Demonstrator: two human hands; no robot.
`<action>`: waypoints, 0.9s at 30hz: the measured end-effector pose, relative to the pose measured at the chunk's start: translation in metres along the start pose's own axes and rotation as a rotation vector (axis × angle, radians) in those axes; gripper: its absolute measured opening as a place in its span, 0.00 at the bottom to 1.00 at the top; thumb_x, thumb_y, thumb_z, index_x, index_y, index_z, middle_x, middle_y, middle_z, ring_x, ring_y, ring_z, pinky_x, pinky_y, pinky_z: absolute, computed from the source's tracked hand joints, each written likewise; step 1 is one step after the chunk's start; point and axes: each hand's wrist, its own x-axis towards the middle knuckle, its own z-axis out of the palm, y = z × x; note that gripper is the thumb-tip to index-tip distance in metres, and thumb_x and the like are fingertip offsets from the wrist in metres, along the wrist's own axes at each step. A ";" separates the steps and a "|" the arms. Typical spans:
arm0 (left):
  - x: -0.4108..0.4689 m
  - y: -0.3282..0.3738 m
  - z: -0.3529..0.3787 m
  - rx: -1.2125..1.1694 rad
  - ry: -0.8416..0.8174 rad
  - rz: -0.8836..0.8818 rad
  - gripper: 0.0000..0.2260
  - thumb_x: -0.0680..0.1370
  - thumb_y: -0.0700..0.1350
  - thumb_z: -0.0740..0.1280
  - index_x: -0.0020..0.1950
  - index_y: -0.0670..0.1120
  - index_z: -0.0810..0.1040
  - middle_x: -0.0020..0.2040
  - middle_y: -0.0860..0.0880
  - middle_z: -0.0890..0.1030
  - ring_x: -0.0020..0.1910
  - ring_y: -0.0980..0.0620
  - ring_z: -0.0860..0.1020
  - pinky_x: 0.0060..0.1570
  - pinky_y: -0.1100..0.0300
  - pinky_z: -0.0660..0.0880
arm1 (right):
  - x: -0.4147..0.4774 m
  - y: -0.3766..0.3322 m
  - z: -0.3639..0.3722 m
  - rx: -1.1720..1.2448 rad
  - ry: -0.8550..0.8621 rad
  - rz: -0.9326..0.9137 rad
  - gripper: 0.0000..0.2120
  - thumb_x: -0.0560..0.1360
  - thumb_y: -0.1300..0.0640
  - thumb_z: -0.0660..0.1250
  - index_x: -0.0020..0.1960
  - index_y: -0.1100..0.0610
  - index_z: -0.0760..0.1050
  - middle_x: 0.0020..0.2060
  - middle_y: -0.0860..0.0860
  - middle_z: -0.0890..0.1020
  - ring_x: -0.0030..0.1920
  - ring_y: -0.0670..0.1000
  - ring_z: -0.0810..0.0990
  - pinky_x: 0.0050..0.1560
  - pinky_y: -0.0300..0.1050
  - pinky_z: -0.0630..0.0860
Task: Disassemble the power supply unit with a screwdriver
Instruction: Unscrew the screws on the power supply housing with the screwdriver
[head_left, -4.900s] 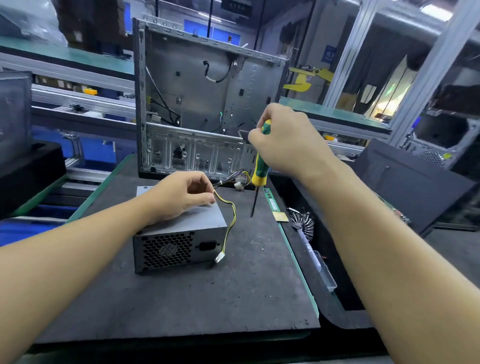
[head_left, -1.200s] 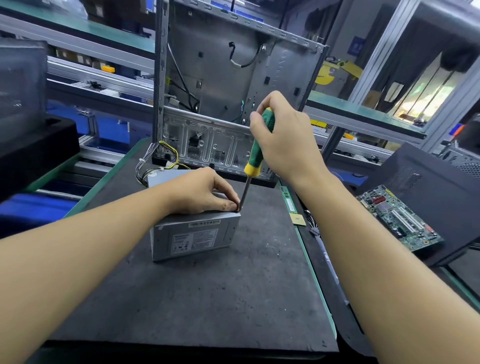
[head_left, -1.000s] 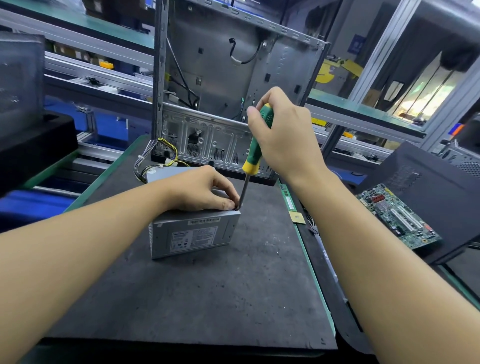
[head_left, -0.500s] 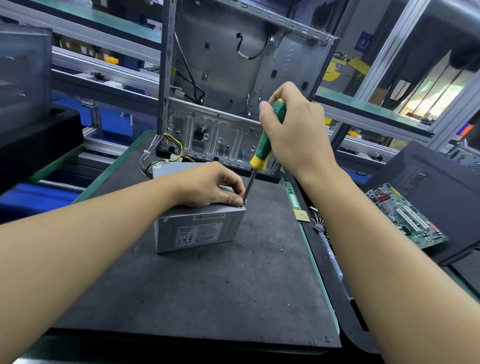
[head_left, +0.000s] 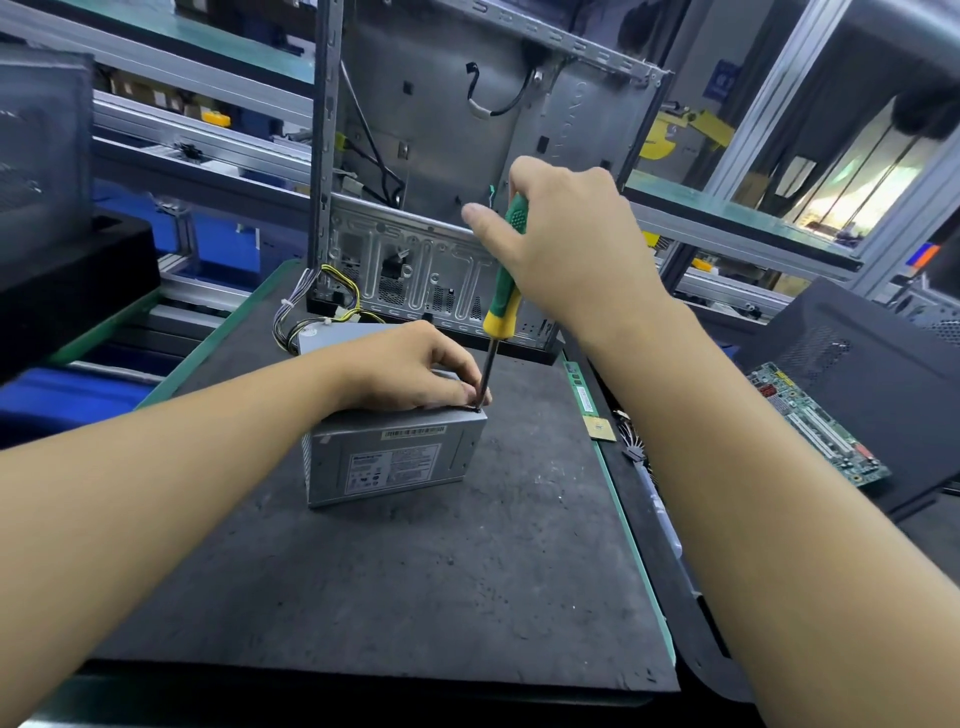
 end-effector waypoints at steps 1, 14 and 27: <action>0.000 0.001 0.000 -0.013 0.012 -0.025 0.08 0.76 0.43 0.70 0.51 0.52 0.86 0.52 0.51 0.87 0.58 0.51 0.82 0.65 0.52 0.75 | 0.002 0.000 -0.001 0.023 -0.029 -0.003 0.19 0.80 0.42 0.61 0.43 0.56 0.62 0.33 0.52 0.66 0.41 0.60 0.71 0.37 0.46 0.58; 0.005 0.003 0.010 0.358 0.080 0.006 0.09 0.82 0.48 0.65 0.50 0.51 0.86 0.49 0.61 0.83 0.53 0.62 0.78 0.59 0.60 0.73 | 0.005 -0.002 -0.014 0.233 -0.224 0.115 0.05 0.75 0.54 0.64 0.47 0.55 0.73 0.37 0.49 0.74 0.35 0.50 0.73 0.31 0.42 0.65; 0.050 -0.014 0.015 0.769 0.098 -0.161 0.18 0.78 0.54 0.53 0.41 0.49 0.79 0.44 0.50 0.82 0.49 0.48 0.78 0.59 0.53 0.58 | 0.008 0.001 -0.022 0.015 -0.282 0.024 0.13 0.82 0.57 0.55 0.55 0.60 0.76 0.53 0.57 0.79 0.50 0.57 0.75 0.45 0.44 0.68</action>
